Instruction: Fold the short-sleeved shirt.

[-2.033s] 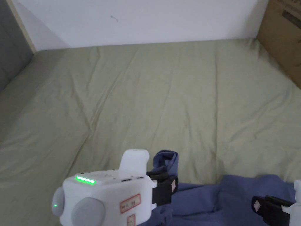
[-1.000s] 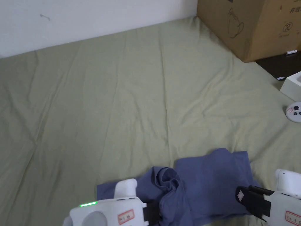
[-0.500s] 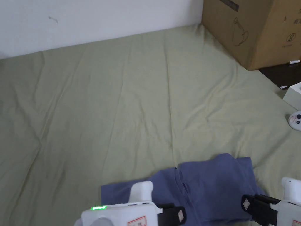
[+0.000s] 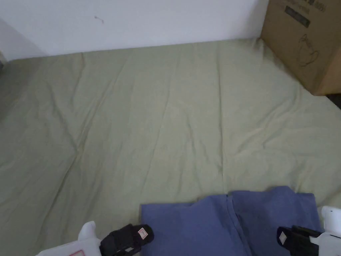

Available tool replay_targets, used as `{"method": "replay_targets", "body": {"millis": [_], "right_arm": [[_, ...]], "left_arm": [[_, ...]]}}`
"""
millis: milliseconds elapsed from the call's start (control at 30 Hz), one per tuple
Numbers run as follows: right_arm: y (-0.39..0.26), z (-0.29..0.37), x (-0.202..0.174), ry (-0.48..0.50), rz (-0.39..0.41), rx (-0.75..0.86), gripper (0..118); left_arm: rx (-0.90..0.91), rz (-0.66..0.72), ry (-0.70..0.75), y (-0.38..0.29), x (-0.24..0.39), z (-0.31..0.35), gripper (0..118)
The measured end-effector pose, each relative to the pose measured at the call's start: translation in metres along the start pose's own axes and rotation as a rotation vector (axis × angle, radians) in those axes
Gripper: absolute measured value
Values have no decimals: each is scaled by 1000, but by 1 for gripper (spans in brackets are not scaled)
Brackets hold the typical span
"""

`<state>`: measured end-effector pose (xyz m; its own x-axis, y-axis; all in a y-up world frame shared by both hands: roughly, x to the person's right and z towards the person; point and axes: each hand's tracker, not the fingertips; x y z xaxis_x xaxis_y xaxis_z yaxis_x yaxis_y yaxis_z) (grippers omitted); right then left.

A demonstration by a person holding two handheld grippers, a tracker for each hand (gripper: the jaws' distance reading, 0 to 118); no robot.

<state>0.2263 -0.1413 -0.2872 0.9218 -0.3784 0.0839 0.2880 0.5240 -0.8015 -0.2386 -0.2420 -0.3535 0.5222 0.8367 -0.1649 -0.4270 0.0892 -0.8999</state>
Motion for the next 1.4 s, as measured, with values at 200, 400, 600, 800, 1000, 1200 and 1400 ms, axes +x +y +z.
{"method": "replay_targets", "body": {"millis": [200,400,600,800,1000,1200,1400], "right_arm": [[5,-7,-17,0,48,-24,2],[4,-16,-30,-17,87,-68,2],[6,-13,-39,-27,121,-76,2],[4,-9,-40,-15,117,-65,2],[-2,-17,-37,5,99,-88,2],[-5,-20,-36,16,87,-91,2],[-5,-16,-23,16,67,-81,2]], "left_arm": [[-59,24,-215,6,-6,-33,114],[-152,21,-74,5,-20,-67,11],[-107,-51,-81,19,-12,-25,11],[63,-67,16,40,-38,72,11],[160,-58,237,55,-60,153,11],[236,-146,251,45,-6,163,11],[242,-359,236,25,100,129,11]]}}
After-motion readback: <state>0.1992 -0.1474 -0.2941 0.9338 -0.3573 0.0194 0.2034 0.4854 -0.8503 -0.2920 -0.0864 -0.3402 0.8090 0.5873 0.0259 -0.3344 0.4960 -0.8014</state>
